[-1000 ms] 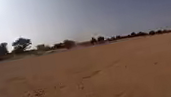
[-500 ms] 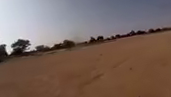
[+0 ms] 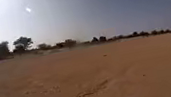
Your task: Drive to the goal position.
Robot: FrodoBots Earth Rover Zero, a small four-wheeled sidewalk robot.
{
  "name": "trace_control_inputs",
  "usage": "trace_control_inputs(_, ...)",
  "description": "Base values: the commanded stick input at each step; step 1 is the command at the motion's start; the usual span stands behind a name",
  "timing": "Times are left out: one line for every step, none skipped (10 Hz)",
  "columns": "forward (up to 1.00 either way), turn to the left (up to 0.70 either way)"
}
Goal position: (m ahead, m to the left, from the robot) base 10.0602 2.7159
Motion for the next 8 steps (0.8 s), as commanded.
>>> trace_control_inputs(0.70,0.00)
trace_control_inputs(0.70,0.00)
trace_control_inputs(0.70,0.00)
trace_control_inputs(0.70,0.00)
trace_control_inputs(0.70,0.00)
trace_control_inputs(0.70,0.00)
trace_control_inputs(0.70,0.00)
trace_control_inputs(0.70,0.00)
